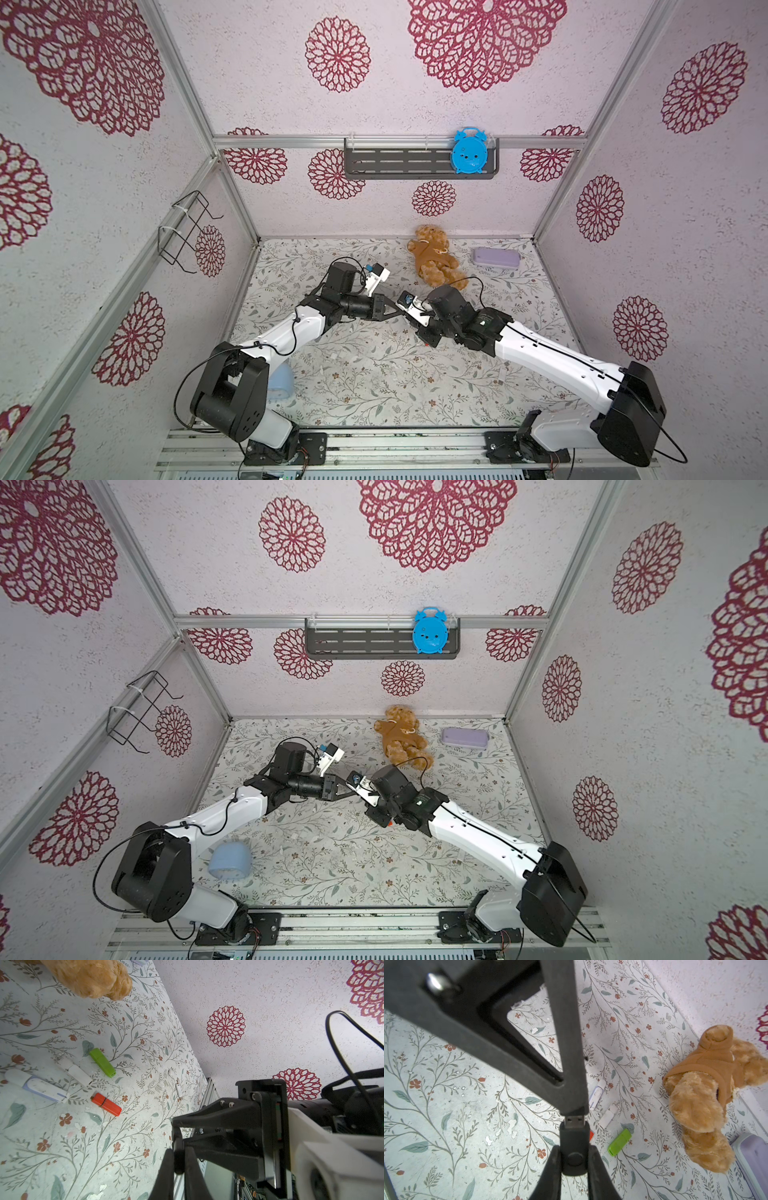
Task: Close the usb drive cover
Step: Close the cover of the USB drive.
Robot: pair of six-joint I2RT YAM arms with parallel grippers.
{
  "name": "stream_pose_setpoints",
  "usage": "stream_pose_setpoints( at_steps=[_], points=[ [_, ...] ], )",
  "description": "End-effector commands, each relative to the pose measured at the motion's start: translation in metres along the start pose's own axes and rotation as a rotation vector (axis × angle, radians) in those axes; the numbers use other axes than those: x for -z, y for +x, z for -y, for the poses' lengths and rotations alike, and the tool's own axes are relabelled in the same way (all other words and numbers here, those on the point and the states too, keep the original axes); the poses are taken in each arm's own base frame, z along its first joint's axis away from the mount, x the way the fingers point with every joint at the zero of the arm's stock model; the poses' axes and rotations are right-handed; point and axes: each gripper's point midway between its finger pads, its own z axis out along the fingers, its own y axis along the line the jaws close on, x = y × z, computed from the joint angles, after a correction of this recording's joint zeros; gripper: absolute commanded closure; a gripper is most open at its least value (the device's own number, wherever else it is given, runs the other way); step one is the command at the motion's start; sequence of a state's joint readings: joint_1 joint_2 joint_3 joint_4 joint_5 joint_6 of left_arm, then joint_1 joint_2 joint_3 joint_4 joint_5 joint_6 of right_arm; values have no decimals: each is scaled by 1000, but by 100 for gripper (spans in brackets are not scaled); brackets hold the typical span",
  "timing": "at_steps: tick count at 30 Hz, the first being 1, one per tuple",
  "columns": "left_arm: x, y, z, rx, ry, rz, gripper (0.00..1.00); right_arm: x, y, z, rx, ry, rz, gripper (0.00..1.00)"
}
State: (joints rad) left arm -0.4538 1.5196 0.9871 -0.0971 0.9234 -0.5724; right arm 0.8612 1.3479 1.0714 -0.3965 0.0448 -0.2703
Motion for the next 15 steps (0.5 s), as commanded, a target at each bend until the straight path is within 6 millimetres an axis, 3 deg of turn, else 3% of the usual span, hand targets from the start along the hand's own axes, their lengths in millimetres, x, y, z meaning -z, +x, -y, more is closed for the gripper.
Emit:
stream_pose_setpoints(
  at_steps=[1,11,15],
  points=[
    [-5,4,2,-3,13,-35,90,21,-42,2,22,8,153,81],
    [-8,12,0,-7,-3,-79,90,23,-52,10,40,58,176,81],
    [-11,16,1,-11,1,-95,90,26,-64,1,42,-2,217,81]
  ],
)
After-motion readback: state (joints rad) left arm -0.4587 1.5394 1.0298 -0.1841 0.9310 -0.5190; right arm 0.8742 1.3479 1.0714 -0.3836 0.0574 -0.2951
